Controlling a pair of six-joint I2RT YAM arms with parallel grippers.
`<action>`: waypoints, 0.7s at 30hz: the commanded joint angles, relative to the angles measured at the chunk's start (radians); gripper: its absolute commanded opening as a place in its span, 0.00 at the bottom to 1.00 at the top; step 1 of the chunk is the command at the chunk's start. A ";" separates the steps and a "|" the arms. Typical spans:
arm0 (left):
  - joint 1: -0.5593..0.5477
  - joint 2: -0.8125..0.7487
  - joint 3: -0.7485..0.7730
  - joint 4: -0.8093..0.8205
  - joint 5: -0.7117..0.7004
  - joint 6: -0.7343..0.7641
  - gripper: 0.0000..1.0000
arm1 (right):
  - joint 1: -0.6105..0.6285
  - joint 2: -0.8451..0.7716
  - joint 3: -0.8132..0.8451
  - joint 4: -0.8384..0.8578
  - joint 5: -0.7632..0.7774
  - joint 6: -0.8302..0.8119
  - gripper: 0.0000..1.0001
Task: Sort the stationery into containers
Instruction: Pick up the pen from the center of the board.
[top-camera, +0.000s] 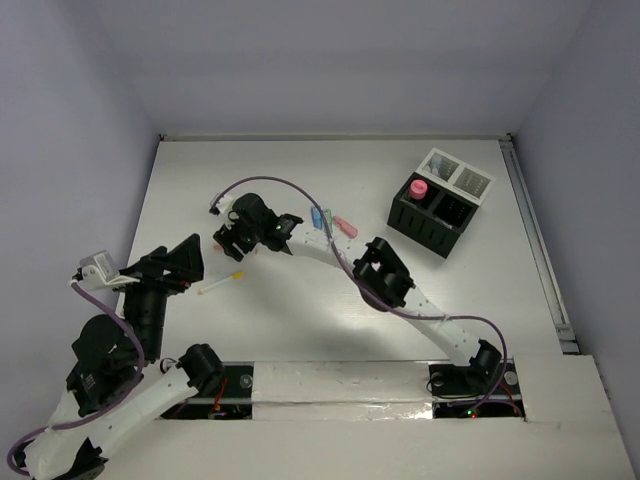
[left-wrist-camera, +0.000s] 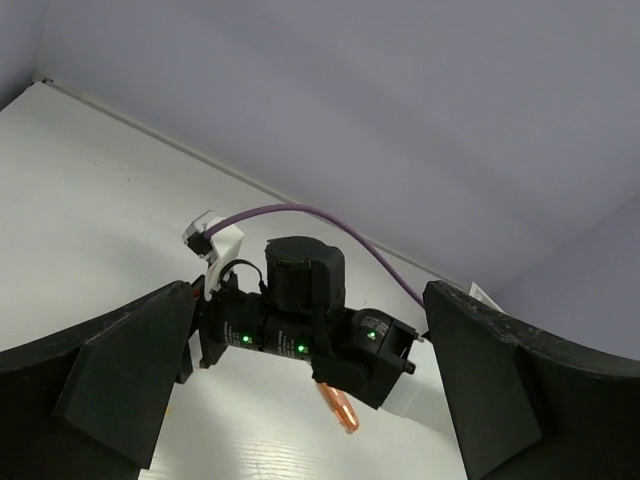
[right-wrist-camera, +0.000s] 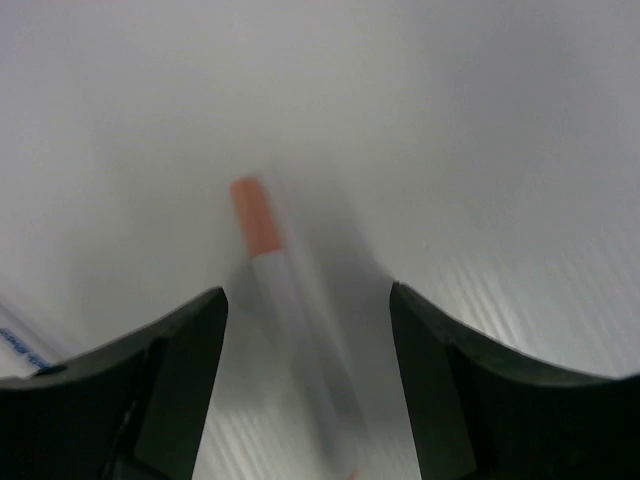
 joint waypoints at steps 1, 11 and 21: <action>0.002 -0.018 -0.005 0.032 0.008 -0.003 0.99 | 0.017 0.005 -0.055 -0.006 0.071 -0.011 0.71; 0.002 -0.018 -0.005 0.032 0.010 -0.003 0.99 | 0.039 0.008 -0.081 -0.033 0.204 -0.091 0.41; 0.002 -0.008 -0.006 0.029 0.002 -0.003 0.99 | 0.039 -0.105 -0.261 0.069 0.214 -0.112 0.07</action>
